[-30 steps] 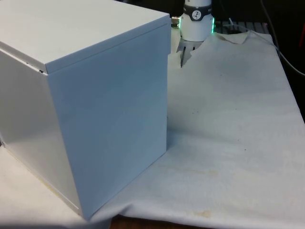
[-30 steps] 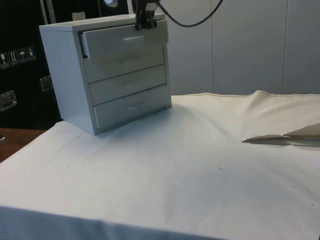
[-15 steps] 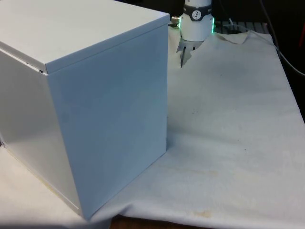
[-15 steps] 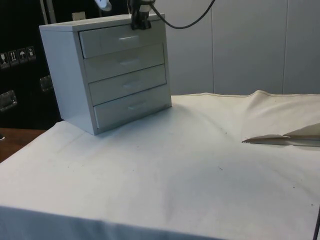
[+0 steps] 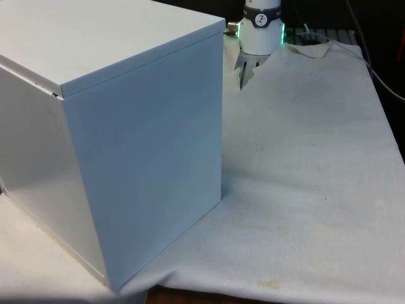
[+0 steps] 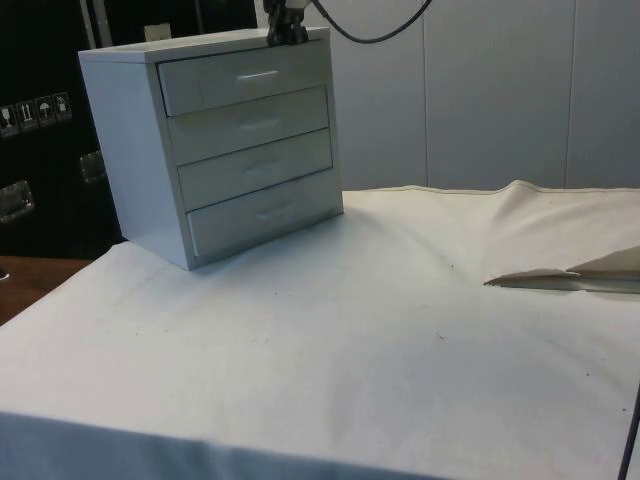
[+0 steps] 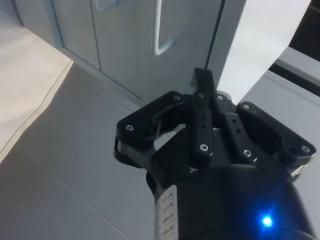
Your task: Open the drawer, then close it.
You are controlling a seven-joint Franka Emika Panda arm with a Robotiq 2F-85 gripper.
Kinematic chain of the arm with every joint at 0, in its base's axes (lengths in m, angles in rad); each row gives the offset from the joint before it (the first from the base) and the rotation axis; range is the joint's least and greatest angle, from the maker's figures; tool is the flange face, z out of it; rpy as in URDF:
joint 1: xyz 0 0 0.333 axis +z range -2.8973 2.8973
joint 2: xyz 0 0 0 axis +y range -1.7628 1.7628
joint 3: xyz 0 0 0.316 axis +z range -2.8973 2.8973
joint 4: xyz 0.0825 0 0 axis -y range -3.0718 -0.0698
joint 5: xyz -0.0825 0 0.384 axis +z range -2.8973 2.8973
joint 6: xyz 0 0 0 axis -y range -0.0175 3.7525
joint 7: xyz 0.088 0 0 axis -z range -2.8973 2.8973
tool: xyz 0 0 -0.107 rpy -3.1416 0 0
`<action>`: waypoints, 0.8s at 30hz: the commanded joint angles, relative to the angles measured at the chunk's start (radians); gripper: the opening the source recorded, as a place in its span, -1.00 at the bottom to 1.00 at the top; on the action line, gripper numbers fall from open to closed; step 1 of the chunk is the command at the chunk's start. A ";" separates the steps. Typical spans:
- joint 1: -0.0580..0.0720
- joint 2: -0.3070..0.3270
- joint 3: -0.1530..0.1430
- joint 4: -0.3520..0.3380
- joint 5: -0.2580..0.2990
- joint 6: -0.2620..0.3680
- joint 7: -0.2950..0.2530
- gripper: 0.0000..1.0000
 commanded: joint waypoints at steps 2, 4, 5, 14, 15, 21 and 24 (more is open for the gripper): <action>0.001 -0.009 0.002 -0.005 0.000 -0.004 0.000 -1.00; 0.003 -0.037 0.009 -0.024 -0.006 -0.021 -0.002 -1.00; 0.003 -0.046 0.011 -0.030 -0.004 -0.025 -0.005 -1.00; 0.008 -0.110 0.019 -0.070 0.029 -0.043 -0.039 -1.00; 0.008 -0.115 0.019 -0.072 0.035 -0.044 -0.045 -1.00; 0.010 -0.145 0.023 -0.085 0.074 -0.050 -0.084 -1.00; 0.012 -0.158 0.026 -0.090 0.096 -0.055 -0.104 -1.00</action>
